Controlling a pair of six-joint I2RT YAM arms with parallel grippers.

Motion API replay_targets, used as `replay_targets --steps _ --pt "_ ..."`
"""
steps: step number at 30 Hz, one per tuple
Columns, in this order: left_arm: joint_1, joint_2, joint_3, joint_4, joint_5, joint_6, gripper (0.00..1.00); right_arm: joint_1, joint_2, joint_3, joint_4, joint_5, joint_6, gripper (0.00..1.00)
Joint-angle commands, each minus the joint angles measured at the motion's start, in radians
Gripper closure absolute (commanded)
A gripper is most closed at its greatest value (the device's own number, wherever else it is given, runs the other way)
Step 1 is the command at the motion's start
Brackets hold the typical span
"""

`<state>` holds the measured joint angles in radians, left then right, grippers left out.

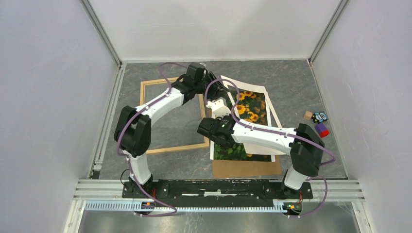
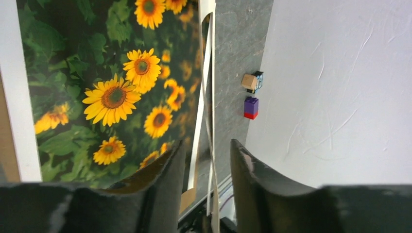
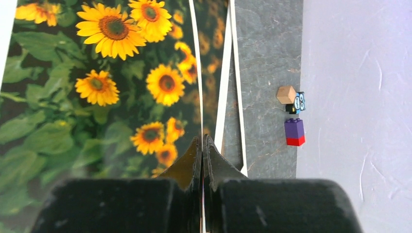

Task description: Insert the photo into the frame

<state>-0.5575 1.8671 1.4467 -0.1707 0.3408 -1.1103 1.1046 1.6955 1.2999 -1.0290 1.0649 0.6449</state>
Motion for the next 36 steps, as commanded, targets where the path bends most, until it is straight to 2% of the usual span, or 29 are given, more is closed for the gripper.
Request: replay_targets --steps 1,3,6,9,12,14,19,24,28,32,34,36 --pt "0.000 -0.115 0.070 -0.093 -0.019 0.139 0.43 -0.008 -0.069 0.029 -0.072 0.117 0.067 1.00" --pt "0.001 -0.157 0.091 -0.146 -0.027 0.202 0.29 -0.021 -0.098 0.027 -0.093 0.147 0.058 1.00" --pt "0.002 -0.230 0.143 -0.242 -0.055 0.299 0.12 -0.052 -0.163 0.011 -0.078 0.179 -0.014 1.00" --pt "0.003 -0.315 0.177 -0.307 -0.085 0.374 0.02 -0.106 -0.237 -0.009 0.007 0.173 -0.164 1.00" --pt "0.003 -0.399 0.180 -0.343 -0.102 0.422 0.00 -0.158 -0.322 -0.012 0.162 0.074 -0.370 1.00" --pt "0.001 -0.451 0.176 -0.357 -0.103 0.444 0.00 -0.173 -0.361 0.022 0.226 0.023 -0.448 1.00" --pt "0.002 -0.573 0.156 -0.363 -0.106 0.455 0.00 -0.177 -0.336 0.255 0.265 -0.165 -0.566 1.00" --pt "0.003 -0.661 0.191 -0.386 -0.136 0.474 0.00 -0.177 -0.232 0.526 0.276 -0.442 -0.554 1.00" --pt "0.004 -0.724 0.231 -0.415 -0.178 0.496 0.00 -0.178 -0.155 0.621 0.398 -0.714 -0.473 1.00" --pt "0.003 -0.794 0.283 -0.461 -0.240 0.538 0.00 -0.198 -0.084 0.624 0.588 -0.979 -0.309 1.00" --pt "0.003 -0.828 0.287 -0.469 -0.279 0.554 0.00 -0.228 -0.065 0.567 0.716 -1.115 -0.204 1.00" --pt "0.003 -0.860 0.273 -0.470 -0.319 0.567 0.00 -0.278 -0.067 0.439 0.888 -1.244 -0.085 1.00"
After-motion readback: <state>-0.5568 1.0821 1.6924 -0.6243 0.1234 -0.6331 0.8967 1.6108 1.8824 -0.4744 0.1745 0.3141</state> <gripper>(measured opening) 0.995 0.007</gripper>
